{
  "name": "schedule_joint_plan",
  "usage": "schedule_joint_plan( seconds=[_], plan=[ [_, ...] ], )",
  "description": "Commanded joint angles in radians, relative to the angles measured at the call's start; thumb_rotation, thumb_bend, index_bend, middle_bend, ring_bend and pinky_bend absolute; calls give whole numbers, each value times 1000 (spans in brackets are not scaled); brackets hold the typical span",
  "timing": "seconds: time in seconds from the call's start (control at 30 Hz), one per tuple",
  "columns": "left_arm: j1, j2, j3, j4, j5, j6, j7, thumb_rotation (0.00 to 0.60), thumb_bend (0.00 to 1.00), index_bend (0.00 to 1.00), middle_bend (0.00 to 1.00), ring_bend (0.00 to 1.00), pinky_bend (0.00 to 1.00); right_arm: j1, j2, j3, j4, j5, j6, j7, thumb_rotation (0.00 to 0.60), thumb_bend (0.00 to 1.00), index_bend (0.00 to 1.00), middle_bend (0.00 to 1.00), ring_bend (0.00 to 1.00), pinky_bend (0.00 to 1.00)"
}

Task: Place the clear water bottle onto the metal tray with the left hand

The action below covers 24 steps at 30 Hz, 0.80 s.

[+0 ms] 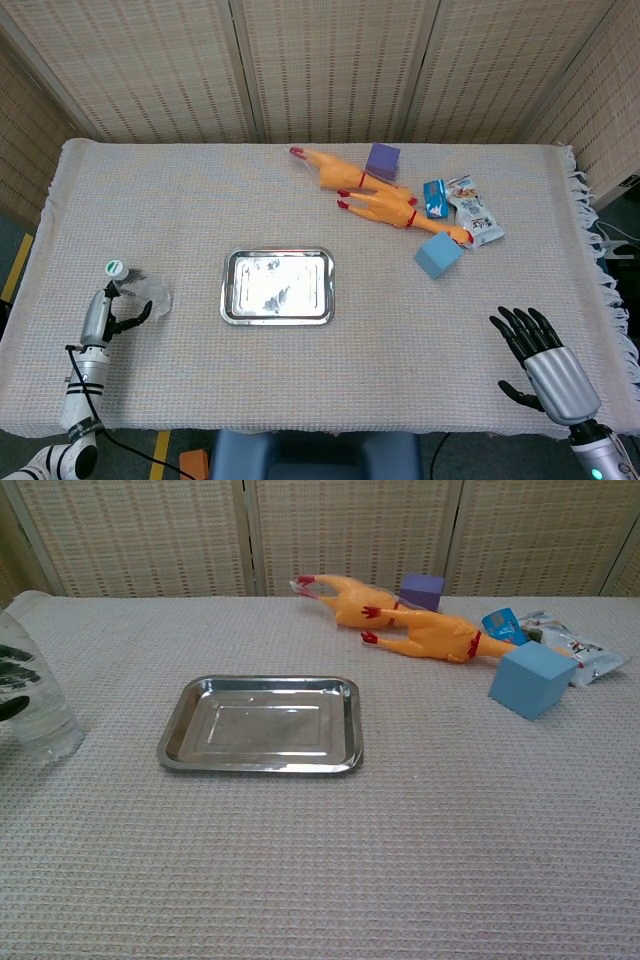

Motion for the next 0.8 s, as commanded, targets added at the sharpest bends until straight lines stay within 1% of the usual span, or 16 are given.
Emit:
schedule_joint_plan(
  seconds=[0.03, 0.2, 0.43, 0.5, 0.53, 0.57, 0.6, 0.63, 0.67, 0.7, 0.77, 0.8],
  plan=[
    [1, 2, -1, -3, 1, 4, 0, 600, 501, 347, 363, 246, 421, 0, 0, 0, -1, 1, 0, -1, 600, 90, 0, 0, 0, 0],
    [8, 7, -7, -16, 13, 36, -29, 600, 502, 360, 375, 257, 438, 1, 0, 1, -2, 5, -6, -3, 600, 90, 0, 0, 0, 0],
    [21, 6, -24, 0, 18, 90, -48, 600, 502, 360, 370, 256, 436, 4, -1, -1, -4, 5, -14, -9, 600, 91, 0, 0, 0, 0],
    [25, -3, -48, 36, 11, 132, -50, 600, 502, 360, 368, 255, 432, 4, 0, -2, -5, 6, -16, -10, 600, 91, 0, 0, 0, 0],
    [24, -7, -73, 76, -3, 158, -41, 600, 502, 360, 367, 254, 431, 3, 1, -3, -6, 7, -16, -9, 600, 91, 0, 0, 0, 0],
    [20, -6, -109, 127, -34, 167, -26, 600, 502, 360, 366, 253, 430, 2, 3, -3, -8, 6, -13, -8, 600, 90, 0, 0, 0, 0],
    [12, -8, -125, 150, -50, 156, -39, 600, 502, 359, 365, 251, 428, 1, 3, -4, -8, 4, -11, -9, 600, 90, 0, 0, 0, 0],
    [11, -4, -130, 148, -54, 146, -58, 600, 501, 357, 364, 249, 426, 1, 3, -5, -8, 2, -10, -10, 600, 90, 0, 0, 0, 0],
    [13, 3, -128, 134, -51, 141, -80, 600, 501, 355, 364, 248, 426, 1, 2, -6, -8, 0, -9, -11, 600, 90, 0, 0, 0, 0],
    [20, 16, -116, 99, -35, 142, -107, 600, 501, 354, 364, 247, 424, 0, 1, -7, -8, -3, -9, -13, 600, 90, 0, 0, 0, 0],
    [34, 32, -82, 34, 11, 169, -128, 600, 502, 353, 363, 246, 424, 0, 0, -8, -8, -5, -9, -15, 600, 90, 0, 0, 0, 0],
    [43, 41, -56, -15, 47, 193, -139, 600, 501, 353, 363, 246, 423, 0, -1, -8, -8, -5, -10, -16, 600, 90, 0, 0, 0, 0]
  ],
)
